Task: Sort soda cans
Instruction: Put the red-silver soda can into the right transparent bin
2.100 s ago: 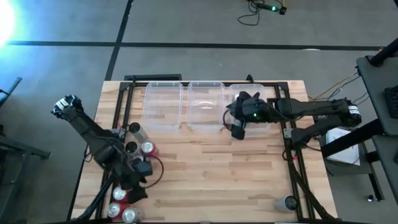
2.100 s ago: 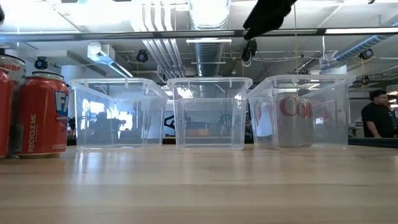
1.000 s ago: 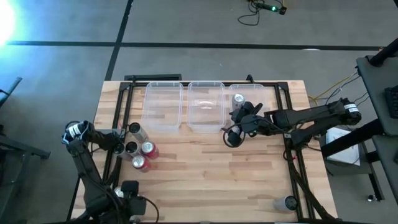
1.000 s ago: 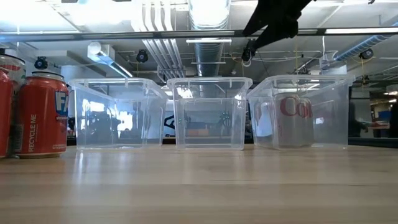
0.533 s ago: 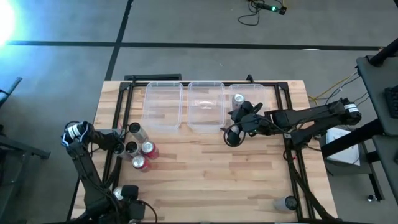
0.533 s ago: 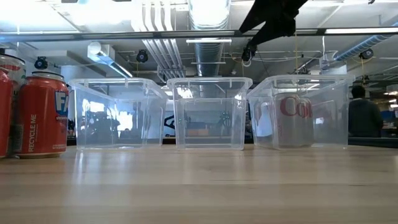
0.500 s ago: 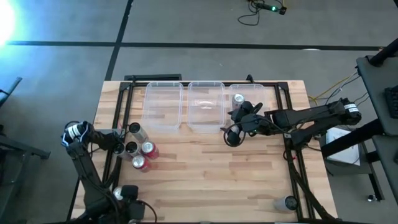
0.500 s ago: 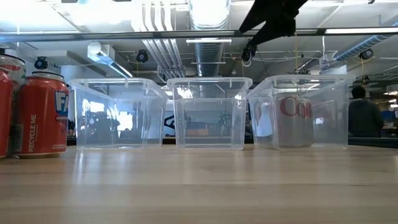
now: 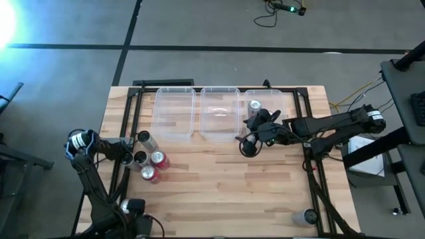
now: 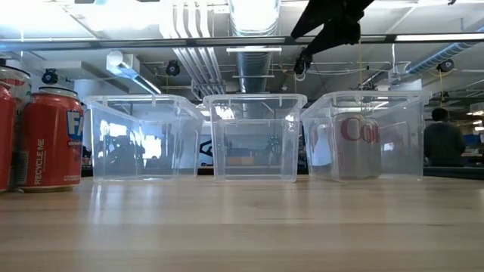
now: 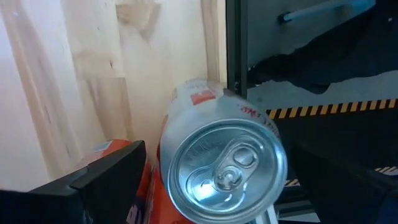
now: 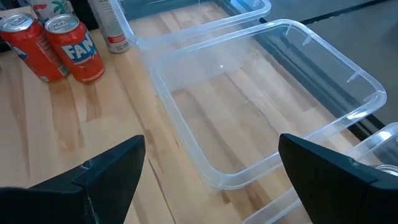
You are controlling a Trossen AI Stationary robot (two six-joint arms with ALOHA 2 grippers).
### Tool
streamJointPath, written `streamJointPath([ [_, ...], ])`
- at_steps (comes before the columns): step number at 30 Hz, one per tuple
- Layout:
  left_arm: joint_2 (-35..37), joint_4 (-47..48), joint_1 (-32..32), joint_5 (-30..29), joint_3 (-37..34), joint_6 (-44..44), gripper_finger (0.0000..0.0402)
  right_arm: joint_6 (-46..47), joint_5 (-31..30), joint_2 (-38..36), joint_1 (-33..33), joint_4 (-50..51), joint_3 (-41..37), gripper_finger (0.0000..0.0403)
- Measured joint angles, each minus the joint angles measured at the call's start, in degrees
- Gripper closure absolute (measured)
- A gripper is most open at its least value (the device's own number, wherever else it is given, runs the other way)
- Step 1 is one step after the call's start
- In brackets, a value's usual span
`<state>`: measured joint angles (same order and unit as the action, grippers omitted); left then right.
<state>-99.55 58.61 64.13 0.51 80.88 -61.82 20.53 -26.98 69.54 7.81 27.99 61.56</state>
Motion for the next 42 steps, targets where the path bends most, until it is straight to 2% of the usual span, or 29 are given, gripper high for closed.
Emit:
streamJointPath([
  [12, 0.0, -3.0, 0.5, 0.3, -4.8, -0.2, 0.0024, 0.9, 0.2, 0.0, 0.2, 0.0, 0.0, 0.0039],
  [22, 0.1, -7.5, -1.5, 0.4, -6.1, -0.3, 0.0112, 1.0, 1.0, 0.0, 0.3, 0.2, -0.3, 0.0039],
  [25, -0.1, -6.2, -3.5, 0.3, -4.7, 2.5, 0.0112, 1.2, 2.2, 0.0, 0.8, 0.1, -0.4, 0.0039],
  [32, 0.0, 3.8, -13.9, -3.1, 1.9, 17.9, 0.0112, 0.0, 2.5, 0.0, 3.3, -0.1, -0.5, 0.0039],
  [42, 0.0, 2.7, -35.7, -4.5, 2.9, 42.7, 0.0112, 3.1, 0.9, 0.0, 13.1, -3.6, -5.9, 0.0039],
])
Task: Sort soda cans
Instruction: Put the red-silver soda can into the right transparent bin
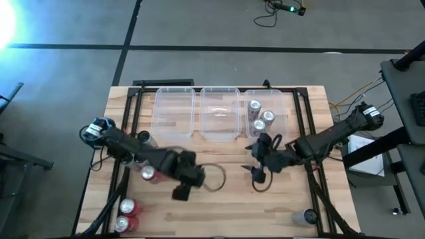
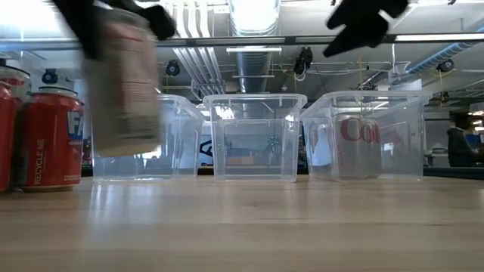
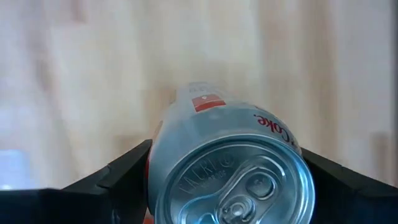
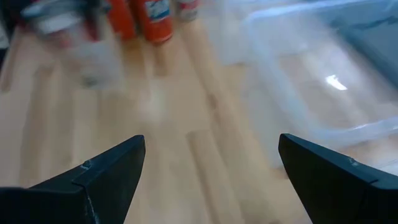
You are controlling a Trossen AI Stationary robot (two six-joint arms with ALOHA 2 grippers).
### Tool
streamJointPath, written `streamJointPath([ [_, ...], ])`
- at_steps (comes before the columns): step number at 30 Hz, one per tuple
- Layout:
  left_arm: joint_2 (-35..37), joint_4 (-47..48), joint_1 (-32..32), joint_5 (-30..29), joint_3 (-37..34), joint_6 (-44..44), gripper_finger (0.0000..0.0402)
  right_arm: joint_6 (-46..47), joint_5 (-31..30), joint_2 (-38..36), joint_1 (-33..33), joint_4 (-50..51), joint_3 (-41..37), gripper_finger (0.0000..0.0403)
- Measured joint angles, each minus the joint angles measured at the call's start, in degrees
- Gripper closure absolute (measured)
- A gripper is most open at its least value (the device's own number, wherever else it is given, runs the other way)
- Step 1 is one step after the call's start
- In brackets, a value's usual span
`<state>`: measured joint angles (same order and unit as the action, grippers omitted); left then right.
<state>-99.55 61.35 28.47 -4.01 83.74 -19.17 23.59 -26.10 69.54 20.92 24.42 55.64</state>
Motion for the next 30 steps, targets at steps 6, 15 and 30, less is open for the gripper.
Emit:
streamJointPath([
  [6, -0.3, -5.4, -9.9, 3.0, 0.0, 7.5, 0.0112, 4.0, -3.4, 1.1, 7.3, -6.2, -3.8, 0.0039],
  [15, -6.3, -6.0, -14.9, 5.1, 0.2, 12.8, 0.0112, 0.4, -5.6, 12.2, 10.8, -10.1, 0.3, 0.0039],
  [30, -8.0, -2.7, -14.8, 6.1, 3.5, 17.0, 0.0027, -3.1, -5.0, 26.3, 9.8, -9.5, 9.9, 0.0039],
])
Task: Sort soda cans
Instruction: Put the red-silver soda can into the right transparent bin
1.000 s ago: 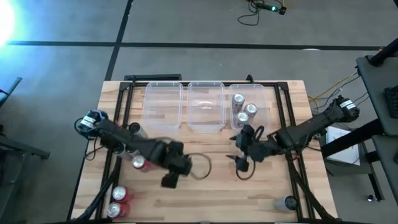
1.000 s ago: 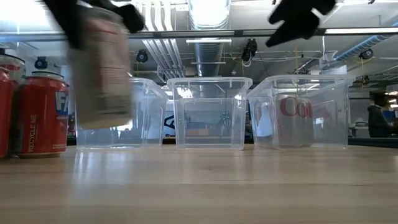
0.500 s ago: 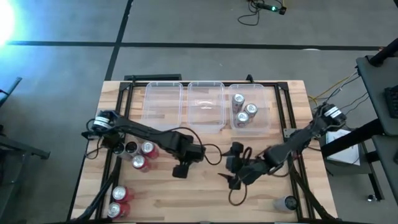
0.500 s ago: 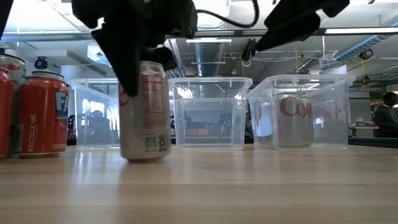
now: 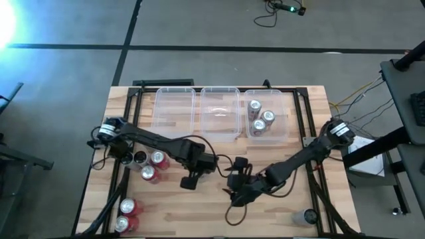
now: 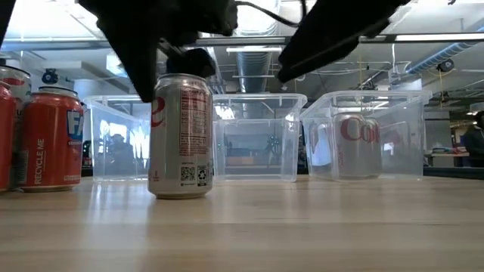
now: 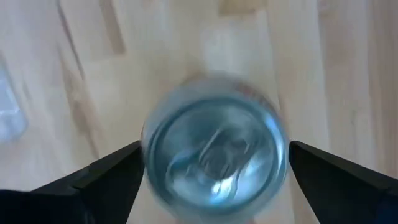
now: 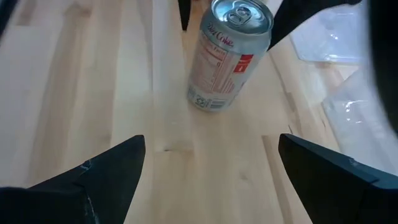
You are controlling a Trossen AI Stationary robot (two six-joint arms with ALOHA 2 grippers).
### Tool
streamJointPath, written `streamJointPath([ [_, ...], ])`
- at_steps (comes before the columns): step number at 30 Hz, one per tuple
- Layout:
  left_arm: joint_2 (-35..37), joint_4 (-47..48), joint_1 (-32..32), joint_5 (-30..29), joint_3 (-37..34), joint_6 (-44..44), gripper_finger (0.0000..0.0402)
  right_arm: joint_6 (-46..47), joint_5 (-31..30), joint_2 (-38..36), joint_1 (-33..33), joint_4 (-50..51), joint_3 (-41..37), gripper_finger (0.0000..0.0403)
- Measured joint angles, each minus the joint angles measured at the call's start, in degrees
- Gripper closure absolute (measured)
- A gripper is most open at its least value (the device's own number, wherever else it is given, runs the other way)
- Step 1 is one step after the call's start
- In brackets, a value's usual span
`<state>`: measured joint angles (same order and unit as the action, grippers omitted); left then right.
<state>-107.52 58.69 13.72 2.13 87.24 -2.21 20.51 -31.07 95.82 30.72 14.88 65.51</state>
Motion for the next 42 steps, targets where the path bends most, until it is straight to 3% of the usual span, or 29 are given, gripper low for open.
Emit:
streamJointPath([
  [7, 4.3, 7.7, 0.5, -1.9, -0.2, -1.7, 0.0032, -3.6, -0.5, 6.2, -3.0, -0.4, 6.7, 0.0039],
  [11, 9.5, 7.2, 1.7, -6.7, -3.3, -5.5, 0.0042, -6.5, -0.4, 8.9, -5.3, -0.2, 12.2, 0.0039],
  [15, 16.2, 0.0, 2.5, -9.5, -11.4, -9.3, 0.0048, -9.1, 1.6, 10.0, -7.1, 1.9, 16.5, 0.0039],
  [21, 22.9, -19.2, 2.6, -13.8, -26.5, -13.7, 0.005, -9.2, 5.3, 10.3, -9.2, 3.4, 17.3, 0.0039],
  [26, 22.9, -30.2, 2.6, -15.8, -31.7, -13.4, 0.005, -9.1, 6.6, 11.0, -10.5, 3.3, 17.2, 0.0039],
  [39, 18.5, -39.2, 2.5, -17.5, -31.8, -11.8, 0.005, -7.8, 10.9, 11.2, -13.4, 4.1, 15.6, 0.0039],
  [42, 18.4, -39.2, 2.6, -18.2, -31.8, -11.8, 0.005, -6.1, 15.1, 11.2, -14.1, 4.5, 14.1, 0.0039],
])
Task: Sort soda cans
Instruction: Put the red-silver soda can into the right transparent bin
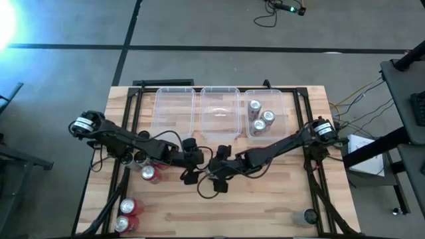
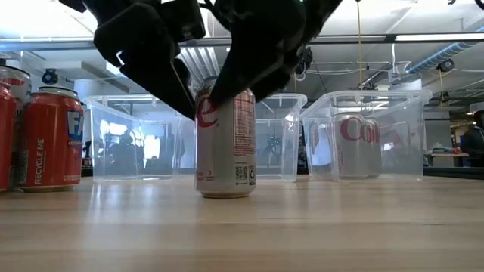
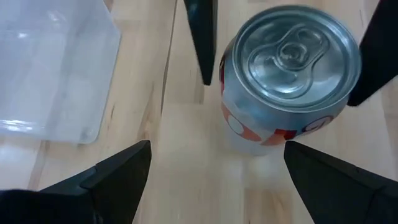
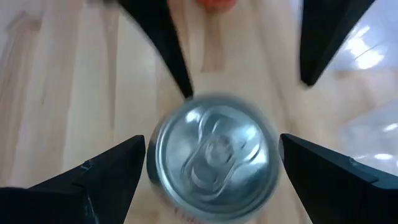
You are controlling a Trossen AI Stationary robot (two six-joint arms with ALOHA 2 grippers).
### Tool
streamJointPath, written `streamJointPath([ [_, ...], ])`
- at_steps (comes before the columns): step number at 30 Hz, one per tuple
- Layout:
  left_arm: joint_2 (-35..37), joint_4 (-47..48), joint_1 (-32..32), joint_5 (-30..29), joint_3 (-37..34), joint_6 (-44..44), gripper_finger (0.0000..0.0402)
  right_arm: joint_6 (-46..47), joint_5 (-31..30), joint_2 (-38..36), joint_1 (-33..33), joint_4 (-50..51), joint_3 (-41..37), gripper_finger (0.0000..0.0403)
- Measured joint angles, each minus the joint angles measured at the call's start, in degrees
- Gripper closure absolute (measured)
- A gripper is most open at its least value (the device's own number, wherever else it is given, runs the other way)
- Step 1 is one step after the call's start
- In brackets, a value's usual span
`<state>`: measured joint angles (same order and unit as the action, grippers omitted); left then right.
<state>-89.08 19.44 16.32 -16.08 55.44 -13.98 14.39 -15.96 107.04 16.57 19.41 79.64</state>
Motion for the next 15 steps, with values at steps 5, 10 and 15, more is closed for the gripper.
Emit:
streamJointPath([
  [5, 0.0, -1.4, 0.0, 0.0, -0.1, -0.7, 0.005, 2.0, 0.9, 0.0, -0.3, -4.3, -2.5, 0.0039],
  [10, 0.0, -1.7, 0.0, -0.1, -0.1, -2.2, 0.005, 2.1, 0.9, 0.0, -0.3, -7.0, -3.1, 0.0039],
  [15, 0.5, 0.7, 0.1, -0.1, -0.1, -3.2, 0.005, 2.6, 1.0, 0.0, -0.4, -5.0, -3.8, 0.0065],
])
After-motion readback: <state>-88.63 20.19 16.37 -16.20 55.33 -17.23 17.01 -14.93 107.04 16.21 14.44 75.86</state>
